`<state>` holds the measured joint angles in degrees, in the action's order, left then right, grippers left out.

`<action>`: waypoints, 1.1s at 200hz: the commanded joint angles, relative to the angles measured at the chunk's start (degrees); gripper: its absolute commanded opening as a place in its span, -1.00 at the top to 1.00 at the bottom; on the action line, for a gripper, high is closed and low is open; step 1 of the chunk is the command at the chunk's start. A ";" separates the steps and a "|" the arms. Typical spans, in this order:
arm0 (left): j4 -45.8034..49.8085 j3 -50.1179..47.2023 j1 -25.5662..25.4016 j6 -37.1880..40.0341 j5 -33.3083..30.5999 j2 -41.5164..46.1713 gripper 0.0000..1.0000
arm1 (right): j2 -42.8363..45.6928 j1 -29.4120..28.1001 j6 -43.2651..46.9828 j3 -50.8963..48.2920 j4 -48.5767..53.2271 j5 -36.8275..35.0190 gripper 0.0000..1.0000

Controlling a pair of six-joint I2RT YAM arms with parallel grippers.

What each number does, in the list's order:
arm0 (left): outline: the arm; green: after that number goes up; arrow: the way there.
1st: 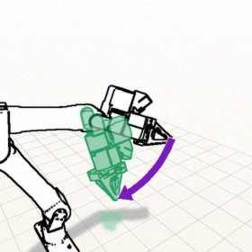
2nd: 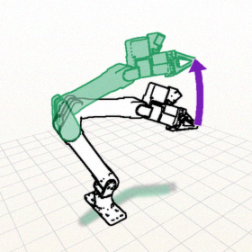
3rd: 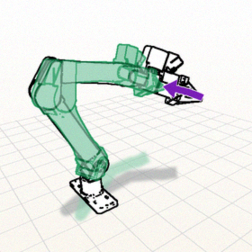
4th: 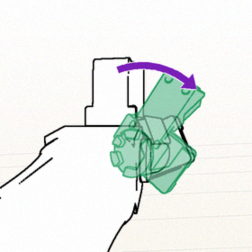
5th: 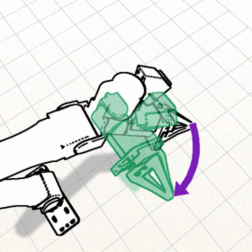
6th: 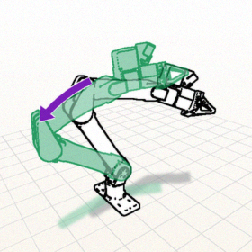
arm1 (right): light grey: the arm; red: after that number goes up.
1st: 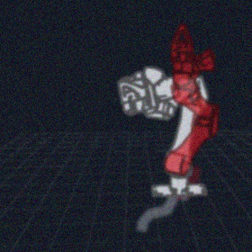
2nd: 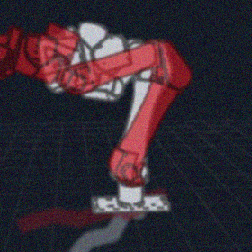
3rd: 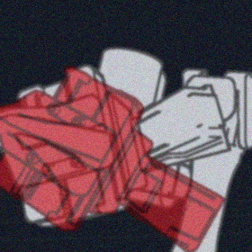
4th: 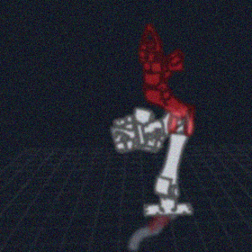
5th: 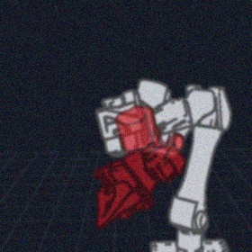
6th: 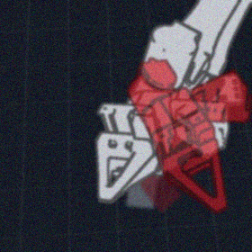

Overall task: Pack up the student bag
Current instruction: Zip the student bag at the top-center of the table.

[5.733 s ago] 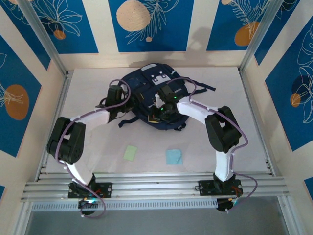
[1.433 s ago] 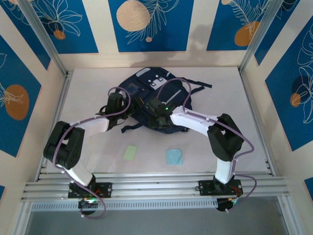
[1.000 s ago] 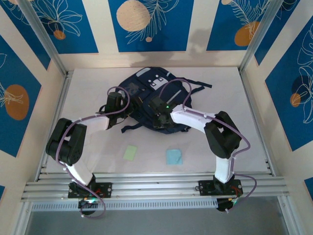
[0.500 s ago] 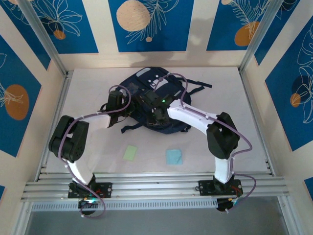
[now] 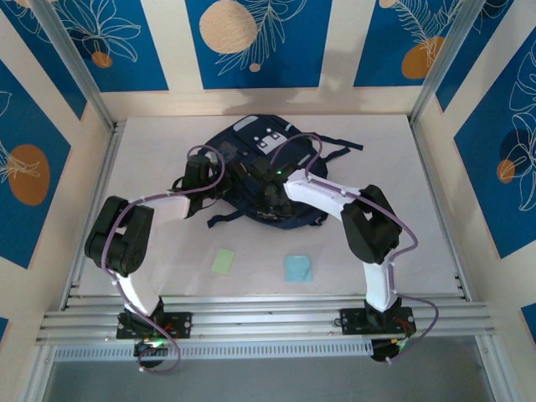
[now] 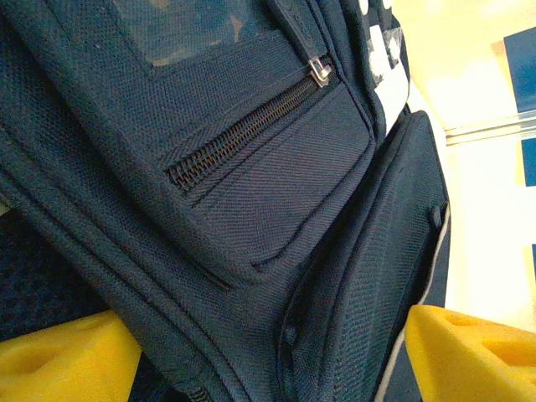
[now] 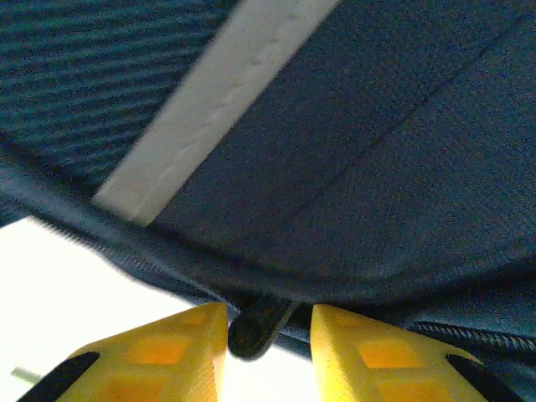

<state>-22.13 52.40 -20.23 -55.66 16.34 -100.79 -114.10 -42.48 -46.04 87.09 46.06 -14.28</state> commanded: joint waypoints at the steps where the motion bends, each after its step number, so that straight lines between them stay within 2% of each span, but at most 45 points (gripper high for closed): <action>1: -2.30 -0.44 0.72 -1.06 1.49 -0.72 -0.63 | -2.08 0.88 -2.49 -1.53 -1.26 1.28 0.32; 57: -1.91 -0.55 1.06 -0.94 1.41 0.27 -0.63 | -6.31 2.93 -4.10 -1.93 -4.26 1.42 0.18; 127: -1.78 -0.99 1.23 -1.82 2.56 1.79 -0.63 | -5.68 3.43 -5.04 -4.67 -7.45 0.59 1.00; 166: -1.24 -2.78 -0.62 -5.06 2.71 6.54 -0.64 | -1.70 4.20 -2.61 -5.34 -9.24 3.22 1.00; 193: 0.07 -3.74 -5.34 -7.48 0.88 8.32 -0.70 | 2.02 4.87 -0.23 -6.85 -11.76 8.71 1.00; 220: -0.03 -4.25 -9.95 -9.16 -2.60 5.89 -0.72 | 4.21 5.04 2.52 -7.63 -12.07 12.78 1.00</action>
<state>-23.18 49.54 -26.68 -62.33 16.60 -93.60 -112.66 -38.02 -47.16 80.51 37.23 -6.28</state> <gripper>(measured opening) 0.857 0.056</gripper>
